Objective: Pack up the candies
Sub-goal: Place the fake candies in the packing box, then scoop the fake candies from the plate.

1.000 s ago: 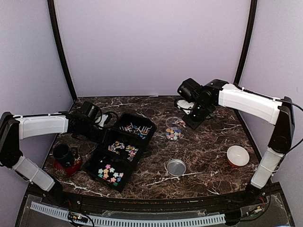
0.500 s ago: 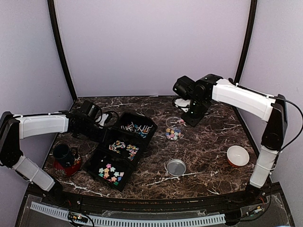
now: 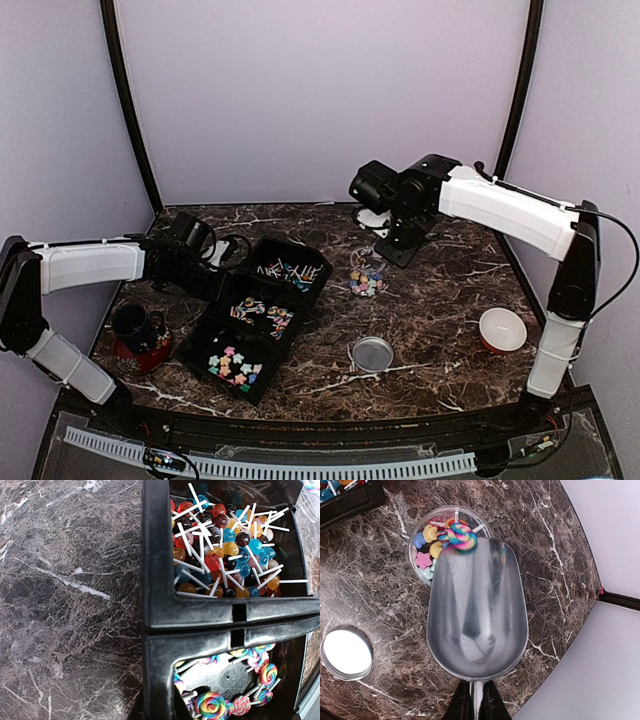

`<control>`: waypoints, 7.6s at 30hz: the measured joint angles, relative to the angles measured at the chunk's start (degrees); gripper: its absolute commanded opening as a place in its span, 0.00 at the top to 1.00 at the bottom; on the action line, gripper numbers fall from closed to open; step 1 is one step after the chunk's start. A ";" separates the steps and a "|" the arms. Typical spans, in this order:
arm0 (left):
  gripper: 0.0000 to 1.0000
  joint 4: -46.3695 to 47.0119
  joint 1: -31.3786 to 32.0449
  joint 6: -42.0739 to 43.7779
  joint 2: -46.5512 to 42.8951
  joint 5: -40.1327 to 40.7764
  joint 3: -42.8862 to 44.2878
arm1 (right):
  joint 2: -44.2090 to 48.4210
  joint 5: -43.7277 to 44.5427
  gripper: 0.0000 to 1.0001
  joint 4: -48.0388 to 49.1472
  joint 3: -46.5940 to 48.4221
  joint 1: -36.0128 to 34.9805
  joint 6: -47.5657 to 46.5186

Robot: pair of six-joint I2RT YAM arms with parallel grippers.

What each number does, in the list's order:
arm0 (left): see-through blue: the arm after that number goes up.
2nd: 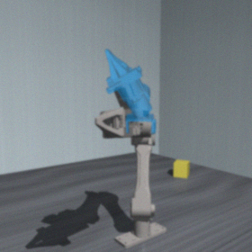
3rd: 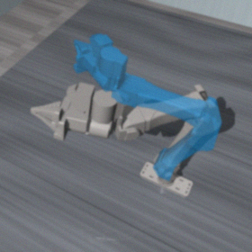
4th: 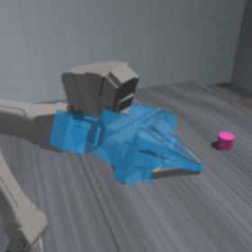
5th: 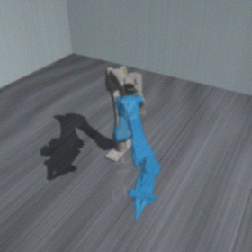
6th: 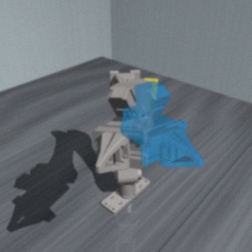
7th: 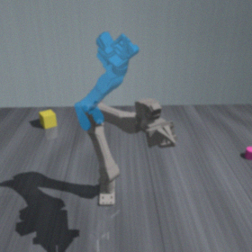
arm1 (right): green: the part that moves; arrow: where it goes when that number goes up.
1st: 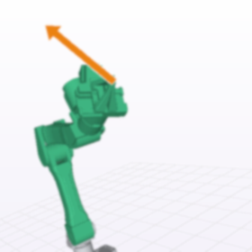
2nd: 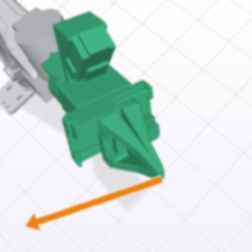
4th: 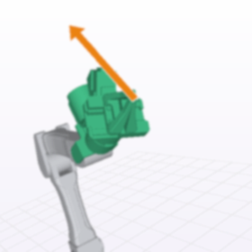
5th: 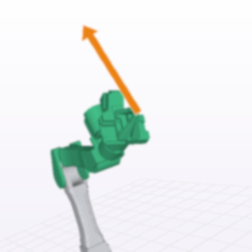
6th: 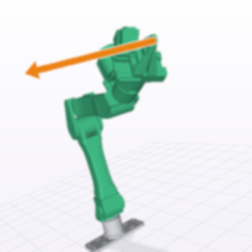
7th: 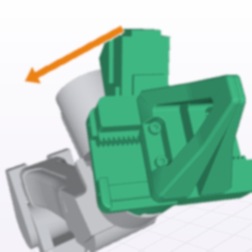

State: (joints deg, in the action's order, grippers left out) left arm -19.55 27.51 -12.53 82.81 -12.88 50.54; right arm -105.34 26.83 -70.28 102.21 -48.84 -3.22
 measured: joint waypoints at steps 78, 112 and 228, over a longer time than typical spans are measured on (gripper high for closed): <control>1.00 10.51 -8.22 -10.34 8.28 -19.06 -2.95 | 3.37 1.36 1.00 12.46 4.00 -22.91 -9.35; 1.00 -2.60 1.20 1.05 6.19 1.75 2.27 | -20.46 0.50 1.00 2.40 14.88 -25.46 -10.86; 1.00 -4.00 2.10 2.86 4.17 5.25 2.21 | -11.93 -37.24 1.00 92.48 -36.83 -16.59 11.26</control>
State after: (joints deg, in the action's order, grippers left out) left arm -23.55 29.61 -9.67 86.98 -7.64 52.75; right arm -117.27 -10.41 22.20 65.39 -65.43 8.03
